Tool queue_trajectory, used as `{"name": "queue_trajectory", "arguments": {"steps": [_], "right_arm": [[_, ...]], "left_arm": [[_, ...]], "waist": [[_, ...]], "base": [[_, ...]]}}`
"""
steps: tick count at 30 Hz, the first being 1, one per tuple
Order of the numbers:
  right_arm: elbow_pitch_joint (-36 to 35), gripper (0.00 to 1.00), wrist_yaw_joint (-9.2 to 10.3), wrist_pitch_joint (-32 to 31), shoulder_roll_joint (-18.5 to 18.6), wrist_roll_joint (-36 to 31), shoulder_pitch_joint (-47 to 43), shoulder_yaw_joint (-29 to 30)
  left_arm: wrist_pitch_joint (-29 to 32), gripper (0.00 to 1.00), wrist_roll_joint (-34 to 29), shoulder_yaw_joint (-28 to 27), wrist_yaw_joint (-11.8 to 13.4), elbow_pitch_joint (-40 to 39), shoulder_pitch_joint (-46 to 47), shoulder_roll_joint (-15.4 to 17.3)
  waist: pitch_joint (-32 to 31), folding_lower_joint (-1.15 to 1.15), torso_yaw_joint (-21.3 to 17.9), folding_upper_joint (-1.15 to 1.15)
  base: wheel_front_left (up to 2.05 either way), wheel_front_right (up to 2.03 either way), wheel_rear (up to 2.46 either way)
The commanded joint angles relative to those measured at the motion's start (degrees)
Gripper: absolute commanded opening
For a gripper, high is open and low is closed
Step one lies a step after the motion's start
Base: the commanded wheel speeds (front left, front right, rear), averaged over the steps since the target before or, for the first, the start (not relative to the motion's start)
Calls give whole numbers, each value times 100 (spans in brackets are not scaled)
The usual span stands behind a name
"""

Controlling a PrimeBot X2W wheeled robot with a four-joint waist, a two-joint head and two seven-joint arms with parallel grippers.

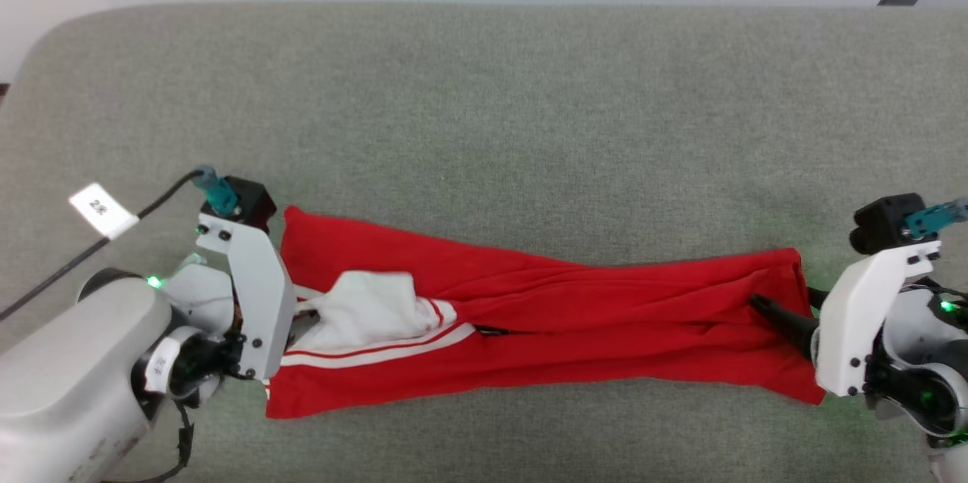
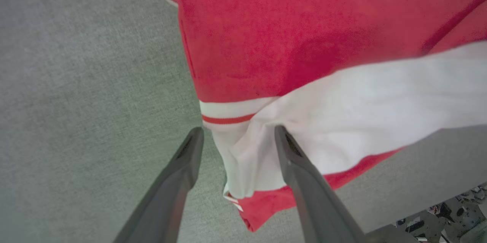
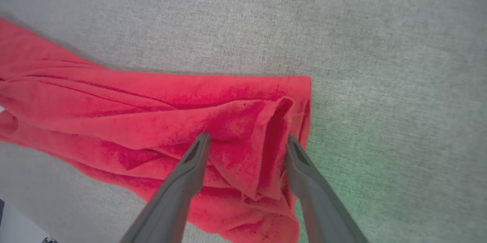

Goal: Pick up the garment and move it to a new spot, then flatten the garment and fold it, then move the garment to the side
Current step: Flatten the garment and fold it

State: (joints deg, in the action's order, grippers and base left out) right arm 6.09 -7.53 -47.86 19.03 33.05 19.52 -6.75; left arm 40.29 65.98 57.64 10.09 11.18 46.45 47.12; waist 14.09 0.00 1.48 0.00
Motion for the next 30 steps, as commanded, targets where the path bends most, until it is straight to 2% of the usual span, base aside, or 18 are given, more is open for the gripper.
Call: {"name": "queue_trajectory", "arguments": {"steps": [1,8,16,23,27,30], "right_arm": [[-110,100,10,-77,60,88,-86,52],[-331,100,10,-215,90,221,-371,415],[-371,100,10,-581,4,157,-724,947],[-158,100,10,-868,-70,-91,-771,1267],[55,100,10,-1045,-150,-159,-663,1370],[253,100,10,-1100,-199,-249,-570,1395]], "left_arm": [[-99,100,21,-41,17,-29,-88,29],[-760,100,-37,-198,37,-224,-388,119],[-2664,100,-448,-523,193,-364,-1043,93],[-4302,100,-586,-951,564,-306,-1677,-32],[-5053,100,-546,-1188,732,-180,-2018,-140],[-5367,100,-499,-1384,799,-106,-2232,-237]], "waist": [[-109,0,26,0],[-374,0,100,0],[-668,0,291,0],[-769,0,517,0],[-760,0,638,0],[-724,0,719,0]], "base": [[0,0,0],[0,0,0],[0,0,0],[0,0,0],[0,0,0],[0,0,0]]}}
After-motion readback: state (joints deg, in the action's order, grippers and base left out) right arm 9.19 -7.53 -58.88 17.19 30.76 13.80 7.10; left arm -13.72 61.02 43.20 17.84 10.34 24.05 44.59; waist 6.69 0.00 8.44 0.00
